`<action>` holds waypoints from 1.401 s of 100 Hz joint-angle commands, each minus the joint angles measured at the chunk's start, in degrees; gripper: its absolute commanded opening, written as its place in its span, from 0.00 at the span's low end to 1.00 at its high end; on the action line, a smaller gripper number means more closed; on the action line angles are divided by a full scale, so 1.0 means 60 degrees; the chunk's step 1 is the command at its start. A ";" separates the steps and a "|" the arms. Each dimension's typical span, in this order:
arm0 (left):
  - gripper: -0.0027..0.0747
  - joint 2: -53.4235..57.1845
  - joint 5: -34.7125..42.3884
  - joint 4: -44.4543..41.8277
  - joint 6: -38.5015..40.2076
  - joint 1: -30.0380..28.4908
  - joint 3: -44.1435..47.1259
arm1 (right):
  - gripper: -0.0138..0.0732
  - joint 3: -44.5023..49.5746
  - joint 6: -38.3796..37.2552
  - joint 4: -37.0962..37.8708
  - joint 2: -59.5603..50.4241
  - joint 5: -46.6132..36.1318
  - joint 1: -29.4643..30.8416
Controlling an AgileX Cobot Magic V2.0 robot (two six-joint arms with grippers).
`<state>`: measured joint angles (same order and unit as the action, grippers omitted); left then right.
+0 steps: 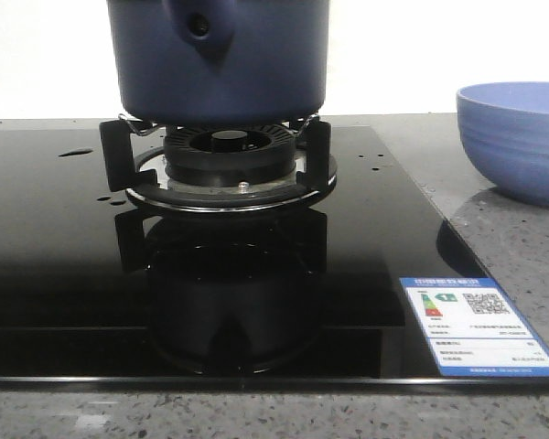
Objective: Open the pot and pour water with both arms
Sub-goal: 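Move left gripper toward the pot lid knob, right gripper toward blue bowl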
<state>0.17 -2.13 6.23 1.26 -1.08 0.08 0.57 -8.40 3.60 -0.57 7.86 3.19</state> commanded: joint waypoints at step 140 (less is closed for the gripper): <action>0.01 0.0258 0.0675 0.0377 0.0109 0.0070 0.0318 | 0.08 0.0244 -0.0003 -0.0750 -0.0169 -0.1254 -0.0020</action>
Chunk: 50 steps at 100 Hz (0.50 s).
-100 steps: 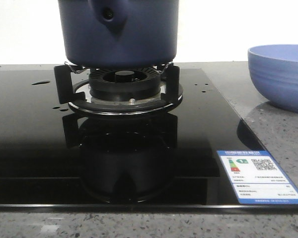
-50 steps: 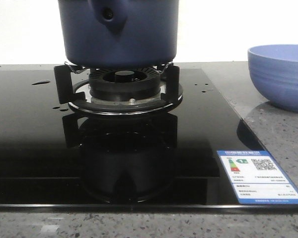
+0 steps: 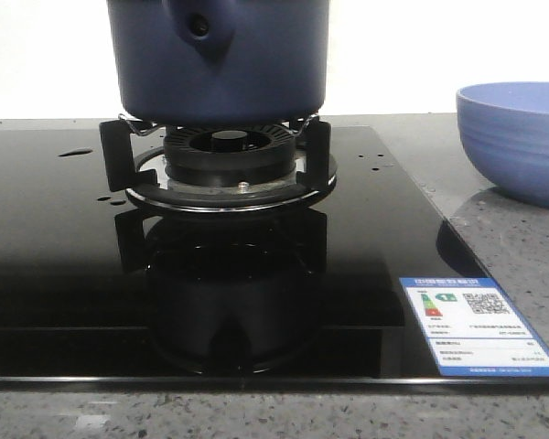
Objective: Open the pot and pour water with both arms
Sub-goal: 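Move left gripper toward the pot lid knob, right gripper toward blue bowl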
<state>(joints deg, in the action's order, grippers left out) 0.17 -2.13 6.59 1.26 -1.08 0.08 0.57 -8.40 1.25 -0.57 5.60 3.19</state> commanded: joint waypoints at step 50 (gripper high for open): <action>0.01 0.0258 0.0970 0.4720 0.0109 0.0070 -0.0075 | 0.08 -0.0111 -0.0003 -0.4076 -0.0169 -0.0637 -0.0020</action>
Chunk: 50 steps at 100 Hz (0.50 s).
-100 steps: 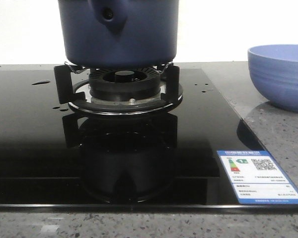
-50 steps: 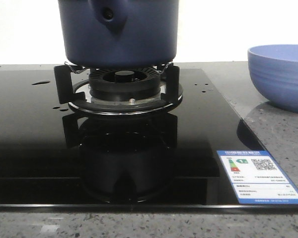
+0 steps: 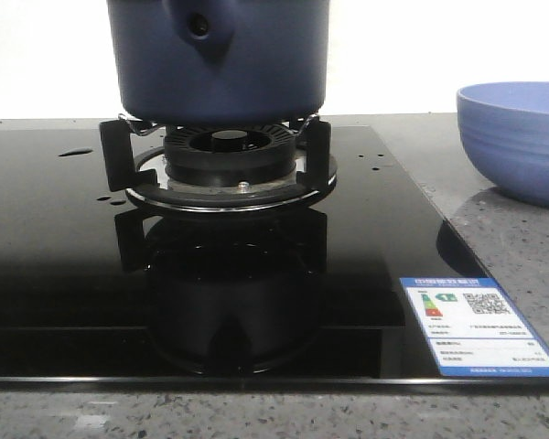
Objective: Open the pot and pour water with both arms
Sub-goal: 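Move left gripper toward the pot lid knob, right gripper toward blue bowl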
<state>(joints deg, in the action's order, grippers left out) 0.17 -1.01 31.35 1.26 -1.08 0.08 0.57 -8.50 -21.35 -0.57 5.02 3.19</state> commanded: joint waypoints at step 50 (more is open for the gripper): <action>0.01 -0.2687 -0.3322 0.0034 -0.2946 0.0430 -0.5393 | 0.10 -0.5318 0.3359 0.0645 0.3132 0.4304 -0.0197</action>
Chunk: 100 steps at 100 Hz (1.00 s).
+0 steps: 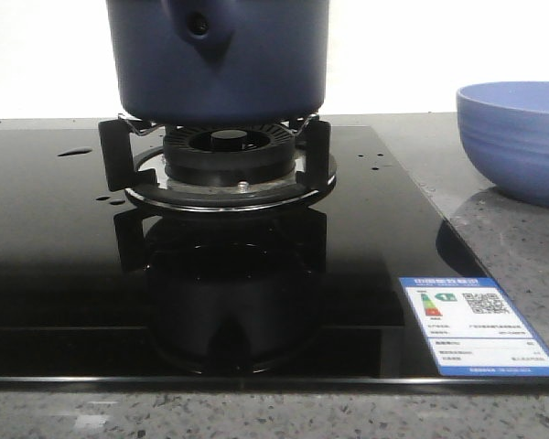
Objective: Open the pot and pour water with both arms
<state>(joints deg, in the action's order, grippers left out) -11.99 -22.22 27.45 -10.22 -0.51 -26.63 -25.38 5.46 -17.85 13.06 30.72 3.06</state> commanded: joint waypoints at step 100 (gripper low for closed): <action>0.61 -0.5596 0.3544 0.0851 -0.2024 0.6028 -0.2294 | 0.69 -0.1683 0.1237 -0.0184 0.1658 -0.0573 -0.1274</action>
<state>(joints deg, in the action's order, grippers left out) -42.28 -10.98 32.30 -22.12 33.16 -37.71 -33.45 12.10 -18.21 22.17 31.58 -4.52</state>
